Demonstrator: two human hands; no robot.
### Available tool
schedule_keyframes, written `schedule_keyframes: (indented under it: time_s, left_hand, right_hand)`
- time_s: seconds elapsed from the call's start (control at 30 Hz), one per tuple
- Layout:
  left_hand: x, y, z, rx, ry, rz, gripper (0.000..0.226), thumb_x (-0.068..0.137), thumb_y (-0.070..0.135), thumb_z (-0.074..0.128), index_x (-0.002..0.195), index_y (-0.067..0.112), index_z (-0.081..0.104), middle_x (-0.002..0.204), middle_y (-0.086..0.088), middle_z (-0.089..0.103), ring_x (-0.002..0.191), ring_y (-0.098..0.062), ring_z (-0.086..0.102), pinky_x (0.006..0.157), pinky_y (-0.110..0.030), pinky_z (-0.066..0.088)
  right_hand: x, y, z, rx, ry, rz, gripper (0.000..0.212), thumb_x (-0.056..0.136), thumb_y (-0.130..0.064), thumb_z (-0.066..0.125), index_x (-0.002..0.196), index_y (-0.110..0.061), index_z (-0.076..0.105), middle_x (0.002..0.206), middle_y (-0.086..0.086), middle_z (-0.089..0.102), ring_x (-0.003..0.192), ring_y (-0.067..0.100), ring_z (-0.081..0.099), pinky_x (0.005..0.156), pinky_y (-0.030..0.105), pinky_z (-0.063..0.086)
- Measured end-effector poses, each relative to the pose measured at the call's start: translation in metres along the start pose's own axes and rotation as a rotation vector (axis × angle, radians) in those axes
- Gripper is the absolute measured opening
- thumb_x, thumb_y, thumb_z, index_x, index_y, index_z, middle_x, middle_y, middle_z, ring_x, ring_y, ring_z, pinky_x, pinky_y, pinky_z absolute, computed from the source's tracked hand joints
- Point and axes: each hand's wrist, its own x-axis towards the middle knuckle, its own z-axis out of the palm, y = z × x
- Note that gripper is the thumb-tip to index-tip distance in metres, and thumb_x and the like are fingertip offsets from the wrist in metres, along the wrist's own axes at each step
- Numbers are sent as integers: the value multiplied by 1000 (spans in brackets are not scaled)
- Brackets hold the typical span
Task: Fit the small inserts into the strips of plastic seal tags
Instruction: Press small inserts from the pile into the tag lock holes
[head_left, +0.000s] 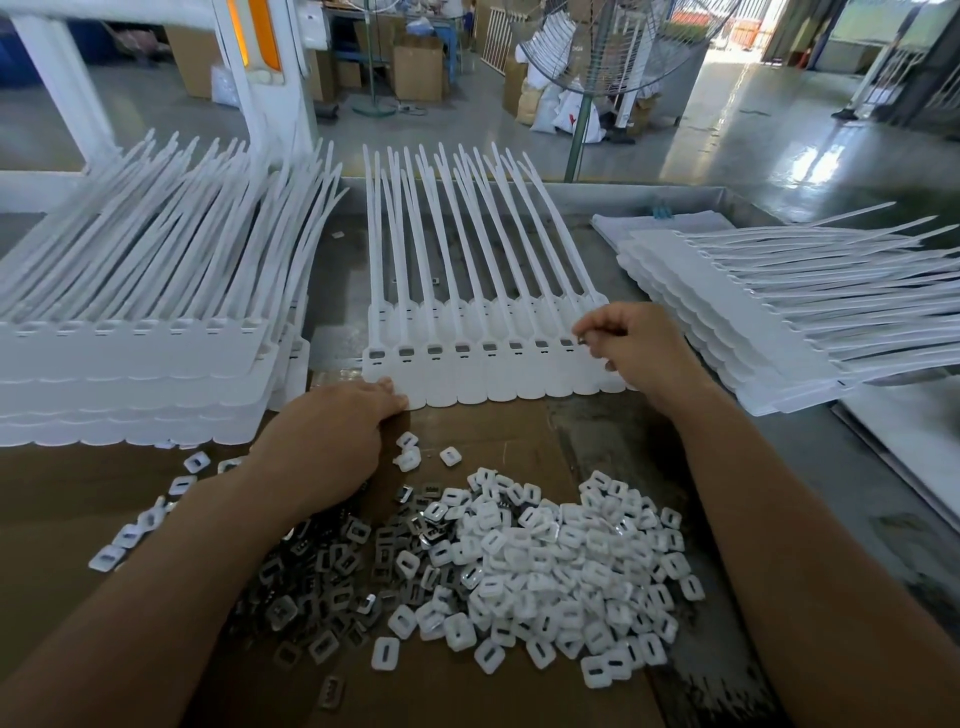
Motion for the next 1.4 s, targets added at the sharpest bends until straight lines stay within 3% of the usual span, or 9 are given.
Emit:
schedule_keyframes:
  time_s: [0.1, 0.23, 0.37, 0.5, 0.77, 0.9, 1.07, 1.23, 1.4]
  left_hand:
    - [-1, 0, 0, 6, -4, 3, 48, 94, 10, 33, 137, 31, 36, 147, 12, 28, 134, -11, 28, 107, -29, 26]
    - [-2, -1, 0, 6, 4, 9, 49, 93, 9, 34, 136, 31, 37, 147, 11, 29, 133, -11, 31, 107, -29, 26]
    - [0, 0, 1, 12, 1, 12, 48, 93, 9, 34, 136, 31, 37, 147, 11, 29, 133, -11, 30, 107, -29, 26]
    - [0, 0, 0, 21, 8, 10, 48, 94, 10, 34, 136, 32, 37, 146, 13, 29, 132, -11, 31, 106, -29, 27]
    - [0, 0, 1, 29, -6, 4, 49, 94, 10, 34, 137, 32, 36, 147, 12, 28, 133, -11, 30, 107, -29, 26]
    - [0, 0, 1, 32, -11, 4, 49, 94, 10, 34, 138, 31, 35, 148, 12, 27, 134, -10, 28, 107, -29, 25]
    - [2, 2, 0, 34, -13, -1, 49, 94, 10, 34, 138, 31, 34, 148, 12, 26, 134, -11, 27, 107, -29, 26]
    - [0, 0, 0, 25, -9, 7, 50, 93, 9, 34, 137, 31, 35, 148, 12, 27, 134, -10, 28, 107, -28, 26]
    - [-1, 0, 0, 25, -8, 10, 50, 93, 9, 35, 137, 32, 35, 147, 12, 27, 134, -10, 28, 107, -29, 26]
  right_hand:
    - [11, 14, 1, 7, 133, 16, 22, 89, -3, 53, 83, -21, 63, 84, -4, 63, 68, -1, 51, 64, 17, 40]
    - [18, 25, 3, -27, 182, 61, 20, 88, -5, 52, 86, -19, 67, 84, -4, 63, 66, 2, 51, 66, 19, 39]
    - [19, 27, 5, -42, 166, 82, 19, 88, -4, 53, 94, -10, 70, 87, -3, 63, 81, 9, 54, 80, 22, 42]
    - [19, 25, 8, -44, 148, 71, 19, 88, -4, 53, 94, -10, 70, 86, 0, 63, 69, 1, 51, 74, 18, 37]
    - [19, 23, 12, -99, 141, 92, 18, 88, -4, 55, 95, -9, 71, 90, -1, 64, 85, 8, 56, 79, 19, 40]
    - [23, 26, 15, -124, 188, 119, 14, 84, -9, 61, 94, -13, 70, 96, 4, 68, 91, 15, 61, 84, 26, 46]
    - [26, 31, 16, -147, 224, 118, 11, 82, -12, 62, 86, -21, 67, 92, -1, 67, 83, 11, 57, 75, 22, 40]
    - [23, 30, 15, -103, 196, 124, 20, 84, -8, 56, 85, -26, 66, 84, -9, 65, 90, 9, 60, 84, 24, 45]
    - [20, 29, 13, -98, 187, 133, 27, 85, -4, 51, 95, -21, 70, 98, -4, 69, 96, 9, 60, 91, 27, 46]
